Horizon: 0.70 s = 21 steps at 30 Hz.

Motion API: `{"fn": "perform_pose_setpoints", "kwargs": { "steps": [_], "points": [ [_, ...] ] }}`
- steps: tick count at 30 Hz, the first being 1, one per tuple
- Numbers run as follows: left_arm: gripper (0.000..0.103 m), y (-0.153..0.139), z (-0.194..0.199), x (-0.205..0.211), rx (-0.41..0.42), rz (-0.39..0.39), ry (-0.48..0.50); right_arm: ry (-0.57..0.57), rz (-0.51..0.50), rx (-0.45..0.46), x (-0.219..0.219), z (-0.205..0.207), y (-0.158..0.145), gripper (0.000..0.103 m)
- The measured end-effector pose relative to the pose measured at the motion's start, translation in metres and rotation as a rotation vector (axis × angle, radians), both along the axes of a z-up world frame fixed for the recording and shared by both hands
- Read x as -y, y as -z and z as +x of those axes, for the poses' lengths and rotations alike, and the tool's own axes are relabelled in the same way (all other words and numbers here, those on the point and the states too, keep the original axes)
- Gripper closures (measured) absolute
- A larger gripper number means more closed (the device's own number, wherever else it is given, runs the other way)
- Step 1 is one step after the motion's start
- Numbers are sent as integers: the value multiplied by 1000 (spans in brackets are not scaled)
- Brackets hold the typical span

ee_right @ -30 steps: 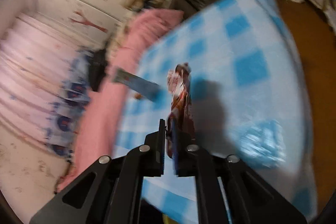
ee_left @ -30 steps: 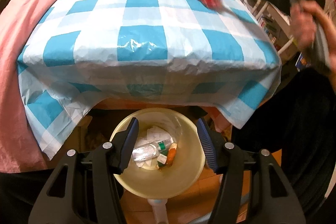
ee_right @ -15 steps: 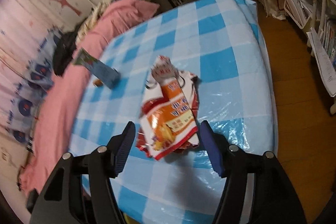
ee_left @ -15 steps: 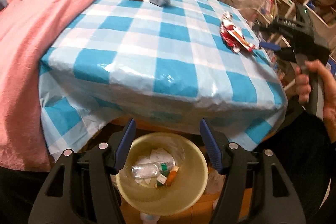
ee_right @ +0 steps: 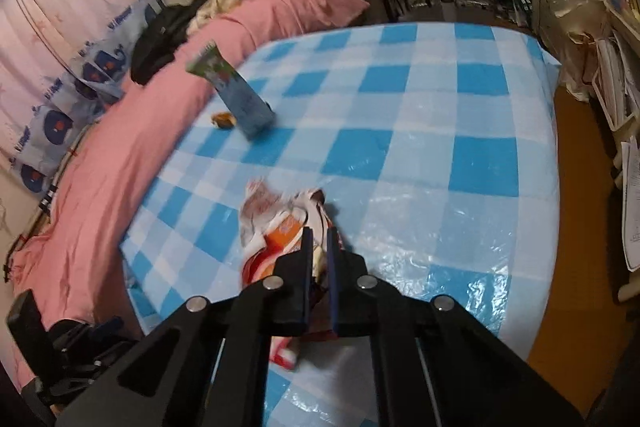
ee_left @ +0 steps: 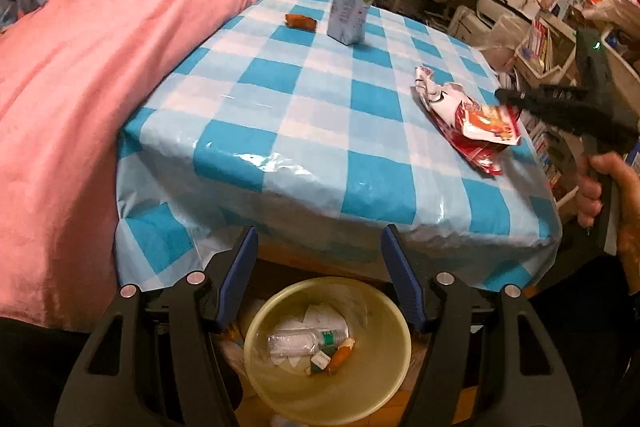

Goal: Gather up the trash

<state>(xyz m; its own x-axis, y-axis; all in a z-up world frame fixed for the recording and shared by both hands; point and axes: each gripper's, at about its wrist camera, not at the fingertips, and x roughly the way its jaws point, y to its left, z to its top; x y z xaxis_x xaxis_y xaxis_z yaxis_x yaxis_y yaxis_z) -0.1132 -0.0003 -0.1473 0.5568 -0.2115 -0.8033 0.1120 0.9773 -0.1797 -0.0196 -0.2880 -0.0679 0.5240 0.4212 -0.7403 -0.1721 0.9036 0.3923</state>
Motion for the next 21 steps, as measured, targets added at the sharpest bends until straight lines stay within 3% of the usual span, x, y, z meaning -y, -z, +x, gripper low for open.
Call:
{"fn": "perform_pose_setpoints", "kwargs": {
  "steps": [3, 4, 5, 7, 11, 17, 21],
  "points": [
    [41, 7, -2, 14, -33, 77, 36, 14, 10, -44, 7, 5, 13, 95],
    [41, 10, -4, 18, -42, 99, 45, 24, 12, -74, 10, 8, 21, 90],
    [41, 11, -5, 20, -48, 111, 48, 31, 14, -104, 12, 12, 26, 63],
    [41, 12, -8, 25, -58, 119, 40, 43, -1, -130, 17, 14, 34, 32],
    [41, -1, -16, 34, -41, 114, 38, 52, -74, -32, 18, 3, 14, 32],
    [41, -18, -24, 38, 1, 122, 63, -31, 20, 105, 22, -48, -24, 32],
    [41, -13, -27, 36, -20, 106, 69, -85, -5, 179, 13, -90, -37, 32]
  ]
}}
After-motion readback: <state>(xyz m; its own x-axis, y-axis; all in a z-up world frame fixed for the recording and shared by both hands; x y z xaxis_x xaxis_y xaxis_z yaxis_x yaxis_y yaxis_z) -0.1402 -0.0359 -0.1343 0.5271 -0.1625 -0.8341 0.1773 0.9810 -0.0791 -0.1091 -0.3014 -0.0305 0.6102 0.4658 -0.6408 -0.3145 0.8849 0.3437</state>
